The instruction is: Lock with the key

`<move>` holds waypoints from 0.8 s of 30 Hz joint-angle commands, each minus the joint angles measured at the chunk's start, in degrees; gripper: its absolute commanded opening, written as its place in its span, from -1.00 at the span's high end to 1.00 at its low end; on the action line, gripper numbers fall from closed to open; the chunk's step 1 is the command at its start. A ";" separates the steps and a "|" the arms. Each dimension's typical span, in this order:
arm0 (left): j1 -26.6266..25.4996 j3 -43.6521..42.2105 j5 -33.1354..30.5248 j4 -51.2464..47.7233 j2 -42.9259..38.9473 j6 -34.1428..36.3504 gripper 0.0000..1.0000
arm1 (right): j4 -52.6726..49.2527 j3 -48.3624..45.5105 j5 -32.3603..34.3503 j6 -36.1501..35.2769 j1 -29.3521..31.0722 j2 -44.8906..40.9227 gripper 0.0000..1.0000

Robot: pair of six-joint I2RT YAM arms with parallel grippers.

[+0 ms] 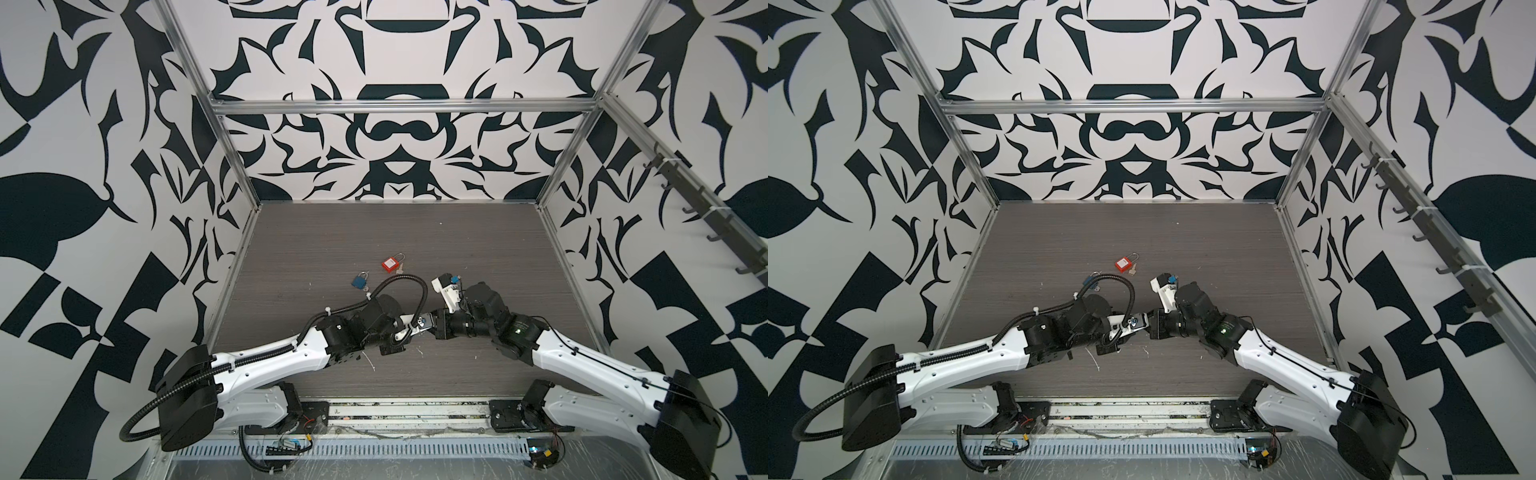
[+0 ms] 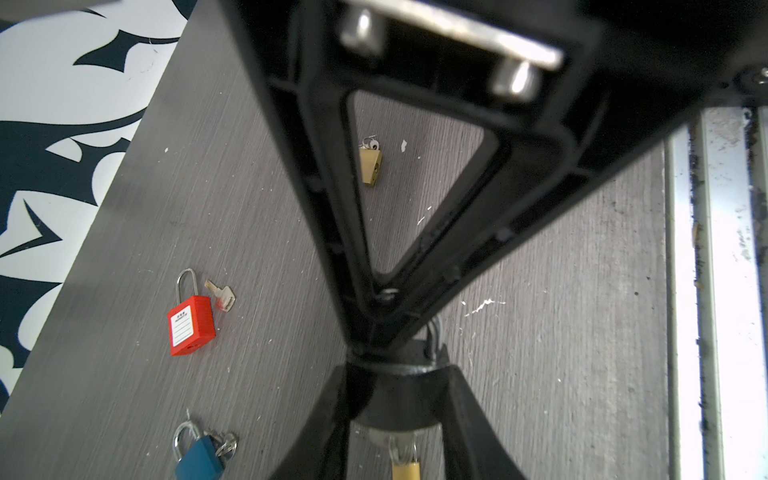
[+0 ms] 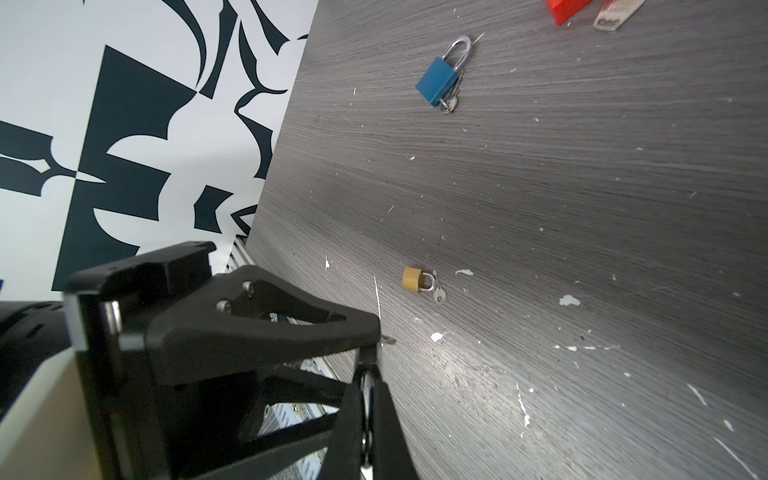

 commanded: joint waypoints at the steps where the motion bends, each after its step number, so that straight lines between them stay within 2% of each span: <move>1: -0.48 7.99 4.84 27.74 -1.96 -2.21 1.00 | -3.98 -3.39 -5.17 0.70 1.86 4.11 1.00; 8: -0.07 6.75 3.64 27.40 -1.50 -2.40 1.00 | -7.06 -1.51 -3.99 -1.20 1.86 2.55 1.00; 14: 0.47 -0.48 -0.91 24.29 -2.19 -4.74 1.00 | -17.55 7.07 1.31 -6.43 0.79 -1.71 1.00; 18: 0.50 -6.10 -2.28 20.57 -3.11 -8.48 1.00 | -22.03 13.45 3.57 -9.11 -1.44 -3.15 0.76; 19: 0.53 -7.38 -2.86 20.31 -3.55 -9.81 1.00 | -22.63 14.95 3.99 -9.64 -1.94 -3.16 0.65; 24: 0.52 -11.05 -4.44 20.14 -5.34 -15.36 1.00 | -25.46 20.58 6.58 -11.96 -3.27 -3.74 0.38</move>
